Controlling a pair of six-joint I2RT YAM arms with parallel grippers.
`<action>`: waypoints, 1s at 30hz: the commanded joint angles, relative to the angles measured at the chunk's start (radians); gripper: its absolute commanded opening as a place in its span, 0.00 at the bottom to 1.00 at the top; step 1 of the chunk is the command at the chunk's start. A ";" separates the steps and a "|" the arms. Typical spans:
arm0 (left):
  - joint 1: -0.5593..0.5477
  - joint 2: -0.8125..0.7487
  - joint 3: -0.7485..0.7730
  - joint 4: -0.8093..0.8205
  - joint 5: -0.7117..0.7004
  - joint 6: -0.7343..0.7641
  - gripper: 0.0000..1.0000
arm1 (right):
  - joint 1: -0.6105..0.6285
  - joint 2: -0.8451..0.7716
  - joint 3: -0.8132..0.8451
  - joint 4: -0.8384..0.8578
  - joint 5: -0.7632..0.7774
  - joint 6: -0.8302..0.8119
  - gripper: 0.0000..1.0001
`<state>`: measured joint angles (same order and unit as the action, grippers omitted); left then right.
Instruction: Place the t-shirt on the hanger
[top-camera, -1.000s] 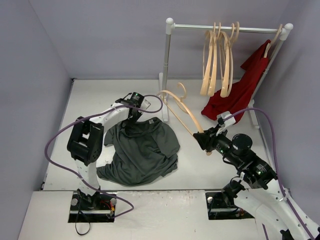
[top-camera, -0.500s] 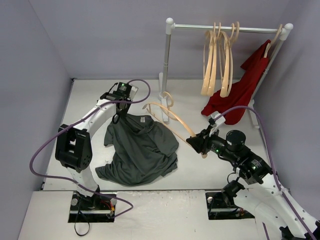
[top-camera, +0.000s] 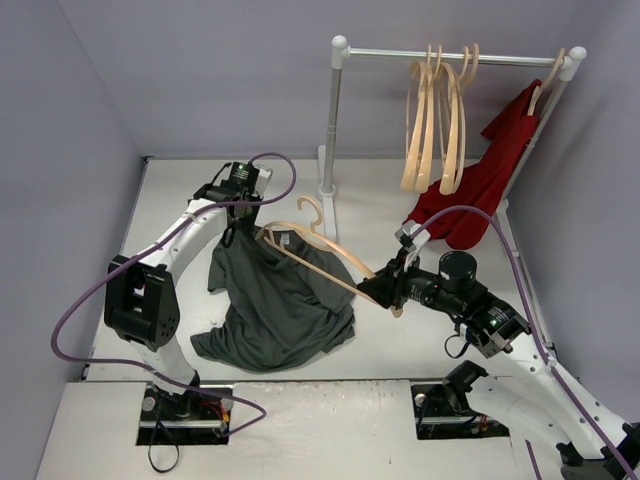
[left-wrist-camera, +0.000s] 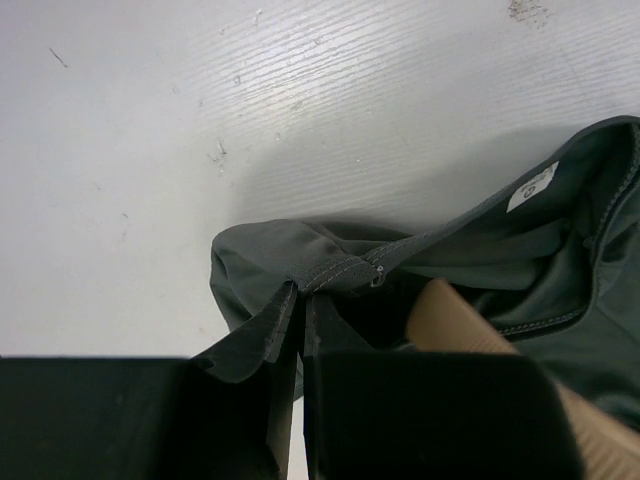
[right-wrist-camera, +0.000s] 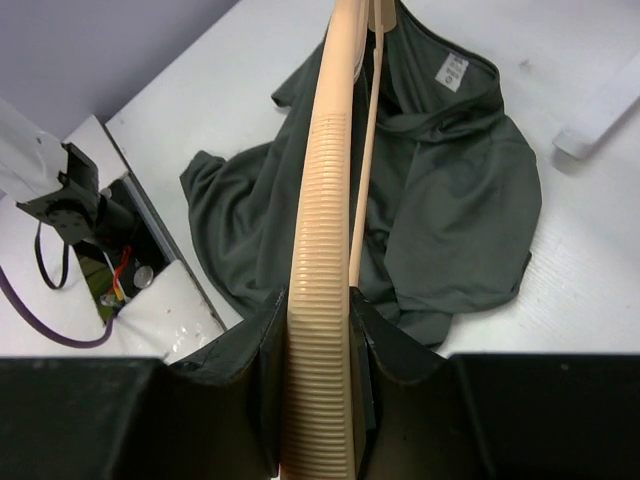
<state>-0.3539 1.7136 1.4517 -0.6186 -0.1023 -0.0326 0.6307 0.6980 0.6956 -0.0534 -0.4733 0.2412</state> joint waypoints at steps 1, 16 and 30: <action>0.010 -0.051 0.050 0.002 0.052 -0.040 0.00 | 0.012 0.006 0.036 0.172 -0.042 0.013 0.00; 0.010 -0.149 0.071 0.000 0.102 -0.040 0.00 | 0.014 0.058 -0.062 0.378 -0.070 0.058 0.00; 0.007 -0.248 0.227 -0.122 0.234 0.009 0.00 | 0.014 0.048 -0.109 0.664 -0.095 0.101 0.00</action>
<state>-0.3511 1.5504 1.5545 -0.7072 0.0984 -0.0536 0.6369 0.7528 0.5392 0.3811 -0.5383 0.3375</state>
